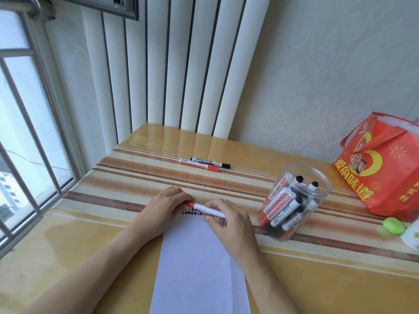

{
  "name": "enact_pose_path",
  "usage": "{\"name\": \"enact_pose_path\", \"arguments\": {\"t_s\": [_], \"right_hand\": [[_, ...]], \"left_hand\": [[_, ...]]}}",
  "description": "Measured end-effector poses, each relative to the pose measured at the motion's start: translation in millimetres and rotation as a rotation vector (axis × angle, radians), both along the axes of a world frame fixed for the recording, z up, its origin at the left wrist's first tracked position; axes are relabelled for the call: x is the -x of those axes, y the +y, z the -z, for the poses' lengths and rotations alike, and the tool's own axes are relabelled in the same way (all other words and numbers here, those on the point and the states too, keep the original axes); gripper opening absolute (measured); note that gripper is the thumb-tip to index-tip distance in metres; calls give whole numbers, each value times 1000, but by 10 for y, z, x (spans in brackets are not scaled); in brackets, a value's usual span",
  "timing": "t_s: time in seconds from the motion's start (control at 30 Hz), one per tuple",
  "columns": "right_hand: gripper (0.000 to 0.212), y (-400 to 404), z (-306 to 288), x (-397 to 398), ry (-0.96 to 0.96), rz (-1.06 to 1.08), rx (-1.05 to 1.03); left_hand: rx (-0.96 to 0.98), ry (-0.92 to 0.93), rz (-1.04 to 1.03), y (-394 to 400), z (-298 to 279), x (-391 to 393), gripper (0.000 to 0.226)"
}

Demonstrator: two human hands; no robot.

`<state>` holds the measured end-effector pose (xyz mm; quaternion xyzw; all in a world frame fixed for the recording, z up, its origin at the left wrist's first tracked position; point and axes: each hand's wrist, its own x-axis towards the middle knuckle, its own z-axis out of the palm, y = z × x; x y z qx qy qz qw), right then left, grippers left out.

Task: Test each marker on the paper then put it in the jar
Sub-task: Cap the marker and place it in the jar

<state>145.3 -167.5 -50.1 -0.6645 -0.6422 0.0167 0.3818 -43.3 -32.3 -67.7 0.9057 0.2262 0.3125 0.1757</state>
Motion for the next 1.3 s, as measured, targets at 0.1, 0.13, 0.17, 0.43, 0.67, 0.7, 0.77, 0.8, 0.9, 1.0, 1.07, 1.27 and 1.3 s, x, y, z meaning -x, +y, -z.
{"name": "enact_pose_path", "arguments": {"t_s": [0.1, 0.13, 0.17, 0.43, 0.67, 0.7, 0.77, 0.8, 0.9, 1.0, 1.07, 1.27, 1.3], "right_hand": [[20, 33, 20, 59, -93, 38, -64], [21, 40, 25, 66, -99, 43, -91], [22, 39, 23, 69, -94, 48, -105], [42, 28, 35, 74, -106, 39, -134], [52, 79, 68, 41, -36, 14, -35], [56, 91, 78, 40, -26, 12, -14], [60, 106, 89, 40, -13, 15, 11], [61, 105, 88, 46, -4, 19, 20], [50, 68, 10, 97, 37, 61, 3], [14, 42, -182, 149, 143, 32, -131], [12, 26, -340, 169, 211, 5, -195], [7, -164, -908, -14, 232, 151, -473], [3, -199, -1013, -122, 176, 207, -541]], "left_hand": [[15, -14, 40, 2, -15, 19, 22], [10, -20, 52, 3, -19, 29, 24], [1, -23, 61, 1, -24, 37, 26], [-67, -31, 98, 17, -13, 46, 21], [-112, -54, 97, 22, 13, 44, 19], [-119, -56, 95, 24, 20, 45, 17], [-129, -58, 93, 28, 28, 41, 14], [-131, -61, 94, 28, 29, 40, 14], [-132, -71, 101, 32, 26, 18, 18], [-121, -57, 61, 52, 33, -2, 22], [-129, -33, 44, 53, 39, 7, 24], [54, 28, -19, 50, 65, 9, 54], [65, 62, -27, 64, 87, 2, 57]]}}
